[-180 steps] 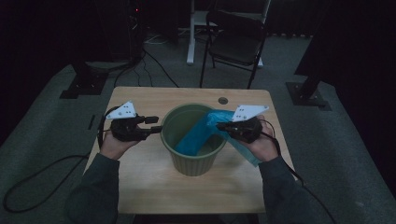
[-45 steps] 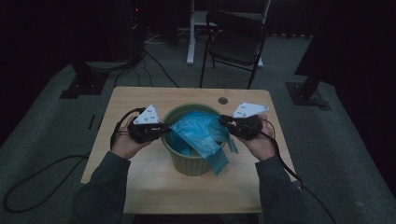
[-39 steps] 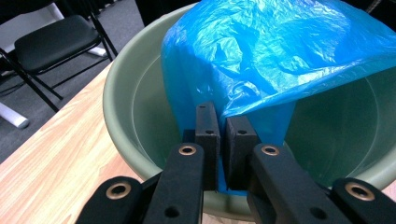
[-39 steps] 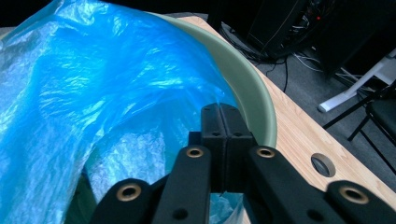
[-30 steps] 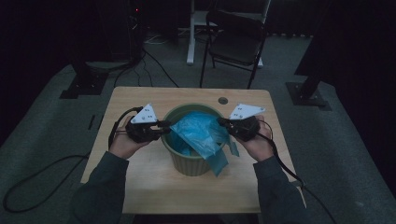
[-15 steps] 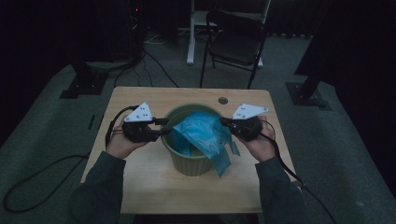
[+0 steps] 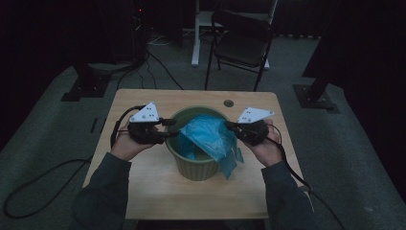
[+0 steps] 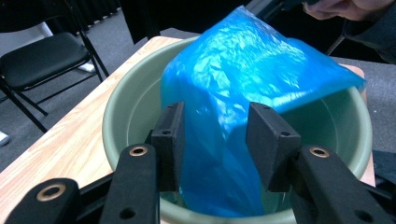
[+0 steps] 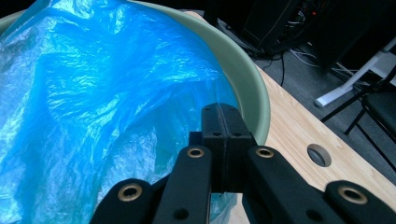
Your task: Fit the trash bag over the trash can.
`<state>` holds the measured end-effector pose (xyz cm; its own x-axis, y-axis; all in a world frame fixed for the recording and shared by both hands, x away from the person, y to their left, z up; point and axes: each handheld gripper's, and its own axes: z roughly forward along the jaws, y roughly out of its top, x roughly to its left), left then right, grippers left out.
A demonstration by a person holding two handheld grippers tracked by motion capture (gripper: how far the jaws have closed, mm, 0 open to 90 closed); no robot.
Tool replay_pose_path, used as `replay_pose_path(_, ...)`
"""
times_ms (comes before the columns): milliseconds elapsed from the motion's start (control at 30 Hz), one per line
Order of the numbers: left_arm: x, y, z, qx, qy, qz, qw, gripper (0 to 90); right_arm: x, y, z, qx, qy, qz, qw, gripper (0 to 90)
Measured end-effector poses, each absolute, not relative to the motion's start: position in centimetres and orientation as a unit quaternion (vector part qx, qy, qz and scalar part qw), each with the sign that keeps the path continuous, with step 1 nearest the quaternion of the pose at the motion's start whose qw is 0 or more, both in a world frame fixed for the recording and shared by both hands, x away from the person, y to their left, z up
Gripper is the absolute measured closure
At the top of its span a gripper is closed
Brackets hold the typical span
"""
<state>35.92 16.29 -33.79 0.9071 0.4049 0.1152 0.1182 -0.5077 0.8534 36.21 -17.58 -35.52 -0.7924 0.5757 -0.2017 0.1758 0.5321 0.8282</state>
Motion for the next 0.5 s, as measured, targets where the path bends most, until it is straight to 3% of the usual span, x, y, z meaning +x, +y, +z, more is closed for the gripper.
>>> replay_pose_path(500, 37.4, 11.8, -33.2, 0.874, 0.136, 0.160, 0.438, 52.3, 35.6, -16.4, -35.9, 0.195, 0.851, 0.439, 0.213, 90.0)
